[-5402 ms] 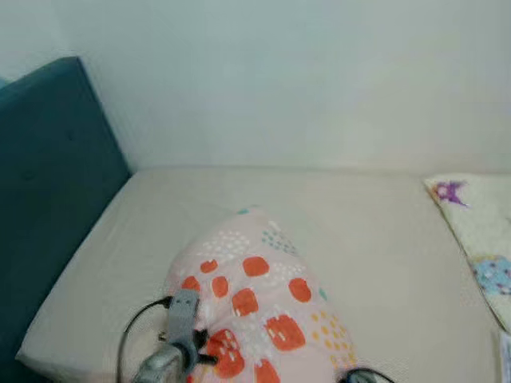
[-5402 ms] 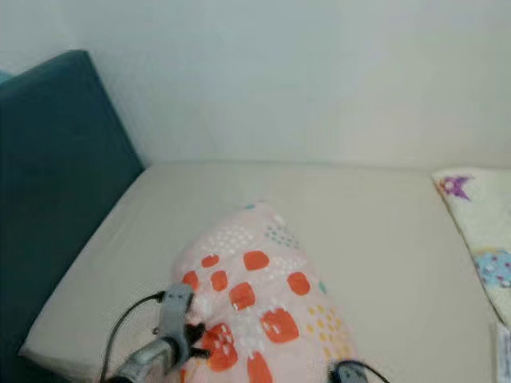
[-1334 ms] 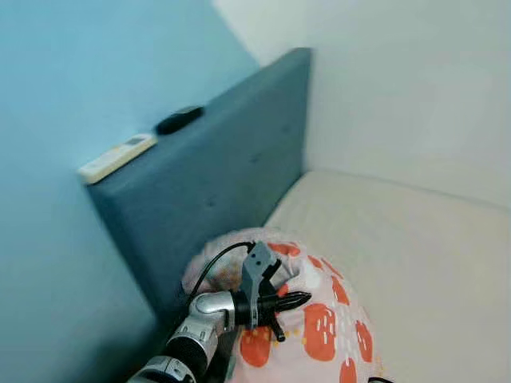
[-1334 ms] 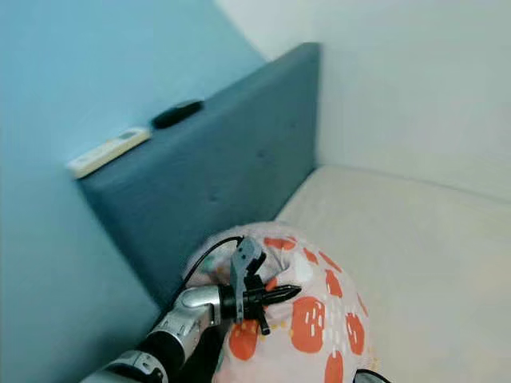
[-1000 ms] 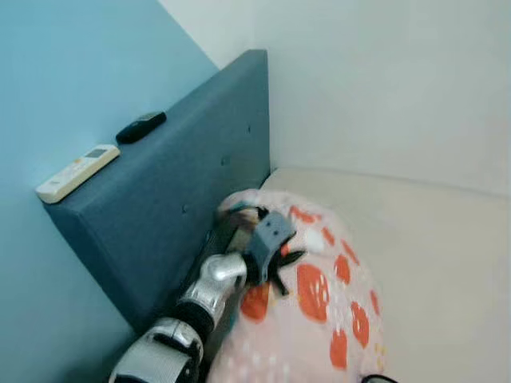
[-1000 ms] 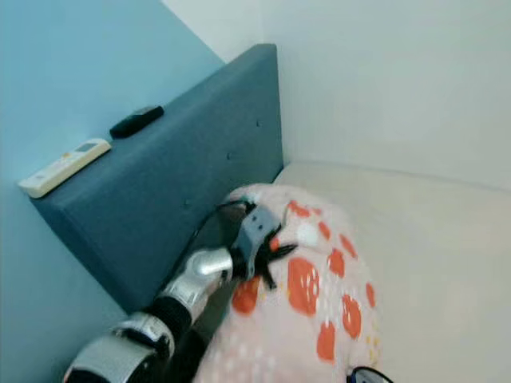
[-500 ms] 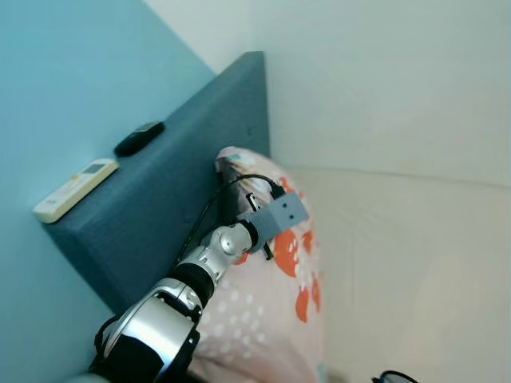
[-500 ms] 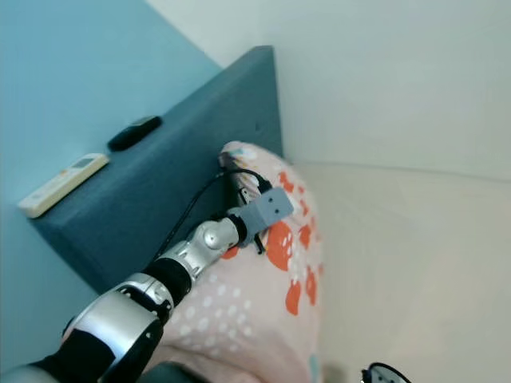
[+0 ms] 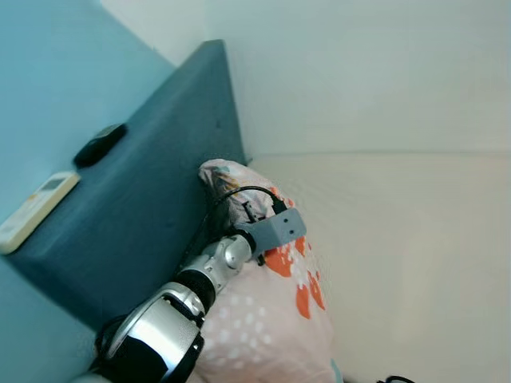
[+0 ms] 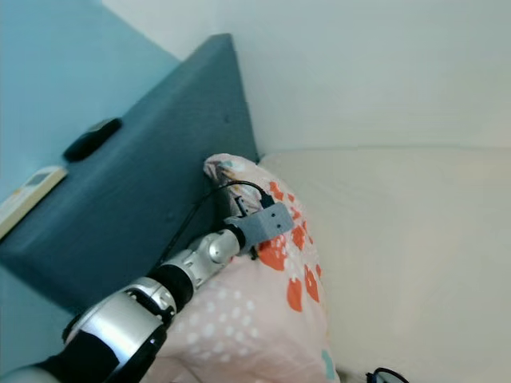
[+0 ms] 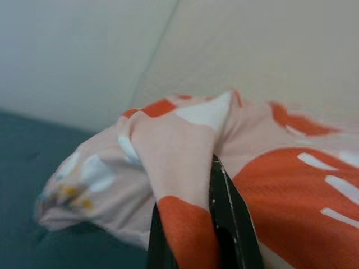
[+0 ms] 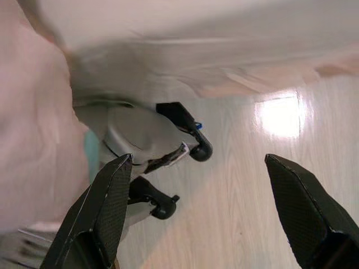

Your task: Clean up the room

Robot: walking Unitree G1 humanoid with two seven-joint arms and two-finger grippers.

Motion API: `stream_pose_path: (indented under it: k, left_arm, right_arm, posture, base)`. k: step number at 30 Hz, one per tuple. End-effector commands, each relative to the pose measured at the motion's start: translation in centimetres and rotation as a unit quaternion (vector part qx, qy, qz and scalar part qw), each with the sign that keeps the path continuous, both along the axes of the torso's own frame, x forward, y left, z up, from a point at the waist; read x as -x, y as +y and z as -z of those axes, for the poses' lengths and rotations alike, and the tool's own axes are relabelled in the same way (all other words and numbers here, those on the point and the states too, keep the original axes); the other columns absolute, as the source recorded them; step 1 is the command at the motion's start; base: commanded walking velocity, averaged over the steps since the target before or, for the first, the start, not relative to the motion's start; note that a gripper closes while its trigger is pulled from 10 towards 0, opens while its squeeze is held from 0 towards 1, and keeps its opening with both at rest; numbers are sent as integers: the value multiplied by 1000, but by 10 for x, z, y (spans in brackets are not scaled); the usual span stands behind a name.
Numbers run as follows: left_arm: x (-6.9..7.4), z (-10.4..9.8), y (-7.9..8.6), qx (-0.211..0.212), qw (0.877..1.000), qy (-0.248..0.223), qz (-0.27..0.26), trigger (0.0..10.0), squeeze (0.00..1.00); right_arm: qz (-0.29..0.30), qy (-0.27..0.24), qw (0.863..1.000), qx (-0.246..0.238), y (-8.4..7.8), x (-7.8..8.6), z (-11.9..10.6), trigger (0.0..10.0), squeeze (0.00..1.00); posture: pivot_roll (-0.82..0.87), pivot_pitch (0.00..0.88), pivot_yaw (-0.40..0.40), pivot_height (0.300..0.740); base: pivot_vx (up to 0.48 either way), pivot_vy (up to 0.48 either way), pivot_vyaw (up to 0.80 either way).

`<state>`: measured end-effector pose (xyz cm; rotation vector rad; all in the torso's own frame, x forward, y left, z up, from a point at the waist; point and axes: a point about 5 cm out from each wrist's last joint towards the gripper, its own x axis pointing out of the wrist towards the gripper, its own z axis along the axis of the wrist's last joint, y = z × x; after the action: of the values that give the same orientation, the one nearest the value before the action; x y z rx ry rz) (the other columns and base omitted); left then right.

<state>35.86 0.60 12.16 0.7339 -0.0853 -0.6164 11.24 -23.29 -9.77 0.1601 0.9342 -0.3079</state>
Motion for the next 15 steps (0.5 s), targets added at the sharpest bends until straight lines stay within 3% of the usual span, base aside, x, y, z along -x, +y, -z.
stream_pose_path:
  k: [1, 4, 7, 11, 15]
  left_arm:
    - [-6, -27, -9, 67, 997, -30, 9, 10000, 0]
    - [-4, -35, -19, 123, 992, -14, 14, 10000, 0]
    - [-5, -36, -20, 137, 991, -5, 9, 10000, 0]
    - [-10, -36, -13, 162, 986, 14, -31, 10000, 0]
    - [-16, -33, 1, 158, 985, 13, -74, 10000, 0]
  right_arm:
    - [9, 0, 1000, -11, 8, 8, 3, 10000, 0]
    - [9, 0, 1000, -14, 14, 15, 5, 10000, 0]
    - [8, -1, 1000, -15, 16, 18, 6, 10000, 0]
    - [2, -9, 1000, -14, 19, 22, 6, 10000, 0]
    - [1, -18, 1000, -14, 21, 26, 6, 10000, 0]
  posture:
    - [-312, 134, 172, 740]
    - [-313, 173, 178, 740]
    - [-316, 190, 180, 740]
    - [-327, 230, 186, 740]
    - [-339, 275, 193, 740]
  base:
    - [0, 0, 0]
    - [0, 0, 0]
    - [0, 0, 0]
    - [0, 0, 0]
    - [0, 0, 0]
